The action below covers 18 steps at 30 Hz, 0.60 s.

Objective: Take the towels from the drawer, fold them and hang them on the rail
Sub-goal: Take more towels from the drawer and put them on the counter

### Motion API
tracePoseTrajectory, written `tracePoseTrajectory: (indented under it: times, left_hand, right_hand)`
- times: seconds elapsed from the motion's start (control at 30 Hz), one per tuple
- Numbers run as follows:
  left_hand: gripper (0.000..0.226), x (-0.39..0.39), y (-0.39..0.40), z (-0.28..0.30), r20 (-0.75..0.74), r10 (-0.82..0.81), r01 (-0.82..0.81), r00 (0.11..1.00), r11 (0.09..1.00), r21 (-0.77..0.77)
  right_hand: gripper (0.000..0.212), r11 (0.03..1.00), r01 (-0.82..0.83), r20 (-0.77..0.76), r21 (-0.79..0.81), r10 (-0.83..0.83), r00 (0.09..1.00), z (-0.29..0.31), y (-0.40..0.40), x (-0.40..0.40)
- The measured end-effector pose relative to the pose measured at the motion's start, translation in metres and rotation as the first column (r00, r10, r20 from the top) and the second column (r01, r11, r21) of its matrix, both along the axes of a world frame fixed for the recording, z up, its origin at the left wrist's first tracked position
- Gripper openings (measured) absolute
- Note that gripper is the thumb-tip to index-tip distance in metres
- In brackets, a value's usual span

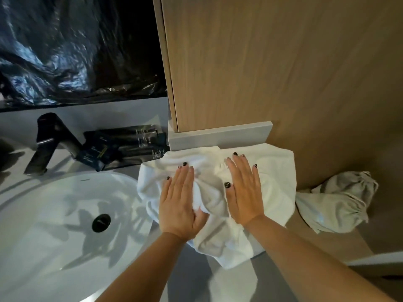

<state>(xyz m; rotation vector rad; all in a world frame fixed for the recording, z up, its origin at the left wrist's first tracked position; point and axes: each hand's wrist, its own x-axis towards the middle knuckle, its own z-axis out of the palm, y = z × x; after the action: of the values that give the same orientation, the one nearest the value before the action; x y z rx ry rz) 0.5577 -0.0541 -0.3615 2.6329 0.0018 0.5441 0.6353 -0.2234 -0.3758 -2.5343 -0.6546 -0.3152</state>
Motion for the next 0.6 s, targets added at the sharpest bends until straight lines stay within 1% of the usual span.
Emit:
tracePoseTrajectory:
  times: [0.07, 0.17, 0.23, 0.33, 0.4, 0.47, 0.5, 0.6]
  left_hand:
    - [0.083, 0.001, 0.002, -0.004, 0.010, -0.008, 0.008, 1.000, 1.000, 0.007]
    - [0.081, 0.002, 0.004, -0.006, 0.010, -0.023, 0.022, 1.000, 1.000, 0.010]
    - [0.080, 0.001, 0.004, 0.000, -0.033, -0.028, 0.028, 0.999, 1.000, 0.007]
    - [0.084, -0.007, 0.005, 0.013, -0.132, -0.051, 0.053, 0.990, 0.999, 0.011]
    - [0.078, -0.011, 0.007, 0.022, -0.177, -0.040, 0.045, 0.983, 0.999, 0.024]
    - [0.071, -0.015, 0.007, 0.036, -0.227, -0.041, 0.043, 0.973, 0.999, 0.004]
    - [0.067, -0.019, 0.005, 0.045, -0.231, -0.042, 0.042, 0.972, 0.999, -0.005]
    - [0.058, -0.029, -0.014, 0.077, -0.168, -0.064, 0.065, 0.984, 0.998, -0.001]
  right_hand:
    - [0.054, 1.000, -0.007, 0.028, 0.020, 0.006, 1.000, -0.007, 0.000, 0.003]
    - [0.054, 1.000, -0.003, 0.026, -0.008, 0.003, 1.000, -0.007, 0.000, 0.004]
    - [0.057, 0.999, -0.001, -0.021, -0.043, 0.000, 1.000, 0.002, 0.000, 0.002]
    - [0.064, 0.992, -0.046, -0.131, -0.121, 0.030, 0.991, 0.020, -0.005, -0.005]
    - [0.059, 0.984, -0.101, -0.214, -0.149, 0.067, 0.974, 0.035, -0.012, -0.006]
    - [0.058, 0.976, -0.153, -0.285, -0.155, 0.104, 0.953, 0.054, -0.022, -0.008]
    - [0.059, 0.972, -0.171, -0.297, -0.164, 0.116, 0.948, 0.065, -0.028, -0.011]
    - [0.061, 0.970, -0.182, -0.286, -0.164, 0.130, 0.950, 0.096, -0.048, -0.023]
